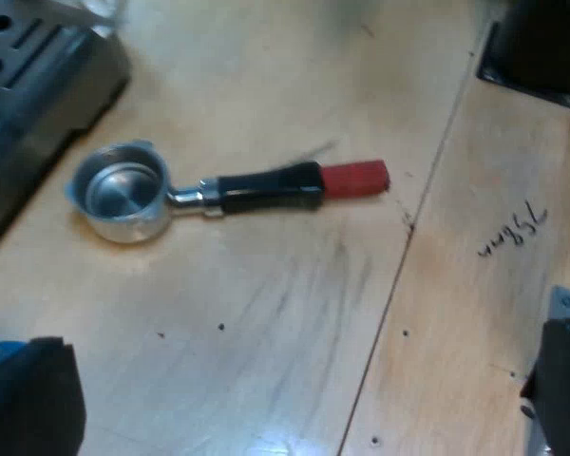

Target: Put the handle in the coffee machine

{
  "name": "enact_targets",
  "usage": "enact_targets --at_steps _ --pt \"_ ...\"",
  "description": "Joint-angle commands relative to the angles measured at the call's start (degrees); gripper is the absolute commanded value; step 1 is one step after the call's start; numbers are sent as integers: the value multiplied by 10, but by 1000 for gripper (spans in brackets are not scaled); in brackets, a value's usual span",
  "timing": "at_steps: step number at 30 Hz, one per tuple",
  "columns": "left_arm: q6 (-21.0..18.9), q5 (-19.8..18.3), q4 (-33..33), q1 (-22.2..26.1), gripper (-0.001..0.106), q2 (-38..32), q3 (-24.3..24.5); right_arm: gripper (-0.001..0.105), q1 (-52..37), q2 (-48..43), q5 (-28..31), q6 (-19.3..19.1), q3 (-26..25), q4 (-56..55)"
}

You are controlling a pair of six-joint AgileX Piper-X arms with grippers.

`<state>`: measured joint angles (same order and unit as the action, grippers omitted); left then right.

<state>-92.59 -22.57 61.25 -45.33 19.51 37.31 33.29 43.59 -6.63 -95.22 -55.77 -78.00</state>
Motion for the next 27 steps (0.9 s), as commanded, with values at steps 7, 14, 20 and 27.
enact_targets --at_steps 7,14,20,27 --pt "1 -4 -26 -15 98 17 1 56 117 68 66 82 -6 56" --pt "1 -4 -43 -15 98 18 -21 7 150 108 66 84 1 73" --pt "1 -4 -55 -15 98 18 -35 0 171 129 66 146 45 143" --pt "1 -4 -55 -15 98 18 -37 0 176 143 66 185 80 173"
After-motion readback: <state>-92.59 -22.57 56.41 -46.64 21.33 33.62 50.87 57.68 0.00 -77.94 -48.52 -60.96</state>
